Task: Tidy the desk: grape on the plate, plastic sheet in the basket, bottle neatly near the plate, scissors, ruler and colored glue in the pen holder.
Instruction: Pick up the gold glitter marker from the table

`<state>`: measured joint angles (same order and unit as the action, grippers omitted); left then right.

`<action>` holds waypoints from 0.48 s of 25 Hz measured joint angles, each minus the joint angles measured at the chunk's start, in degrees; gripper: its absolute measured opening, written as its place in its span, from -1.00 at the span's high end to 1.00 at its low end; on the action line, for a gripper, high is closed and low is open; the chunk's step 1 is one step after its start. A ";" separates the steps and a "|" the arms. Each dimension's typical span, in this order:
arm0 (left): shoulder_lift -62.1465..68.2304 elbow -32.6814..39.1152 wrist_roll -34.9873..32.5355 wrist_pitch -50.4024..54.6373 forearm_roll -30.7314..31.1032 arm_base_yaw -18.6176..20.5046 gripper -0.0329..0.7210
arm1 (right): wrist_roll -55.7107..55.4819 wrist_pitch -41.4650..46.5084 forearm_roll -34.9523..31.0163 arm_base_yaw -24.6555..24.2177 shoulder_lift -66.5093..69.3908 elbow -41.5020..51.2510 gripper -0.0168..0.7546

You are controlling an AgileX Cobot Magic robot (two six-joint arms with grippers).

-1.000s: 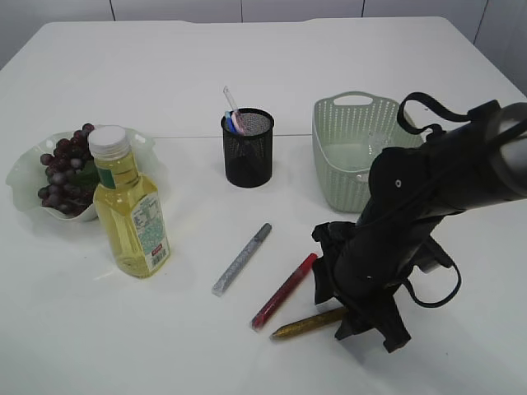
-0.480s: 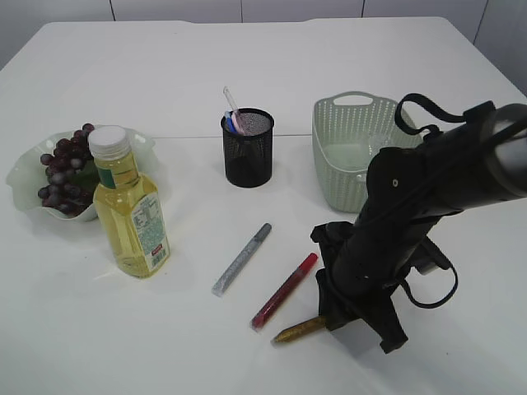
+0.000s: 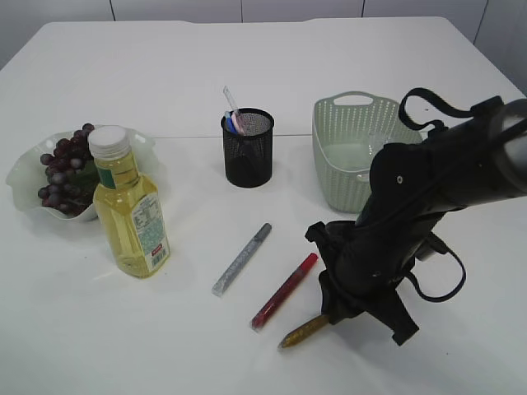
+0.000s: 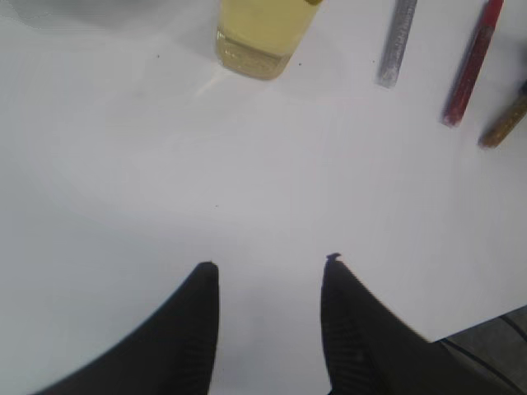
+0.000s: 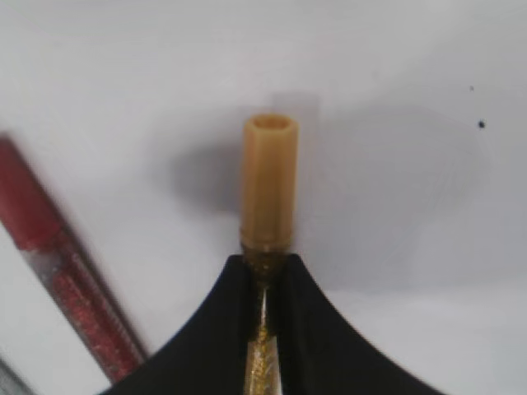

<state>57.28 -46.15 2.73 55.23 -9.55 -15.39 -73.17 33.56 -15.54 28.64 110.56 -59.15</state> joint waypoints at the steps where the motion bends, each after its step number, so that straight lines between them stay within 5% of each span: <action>1: 0.00 0.00 0.00 -0.10 0.00 0.00 0.10 | 0.22 0.14 0.58 0.00 -0.56 0.00 0.83; 12: 0.00 0.00 0.00 -0.10 0.00 0.00 0.10 | 16.14 0.55 13.57 0.08 -8.45 0.00 0.83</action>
<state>57.28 -46.15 2.73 55.13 -9.55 -15.39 -57.04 34.11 -1.97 28.72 102.11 -59.14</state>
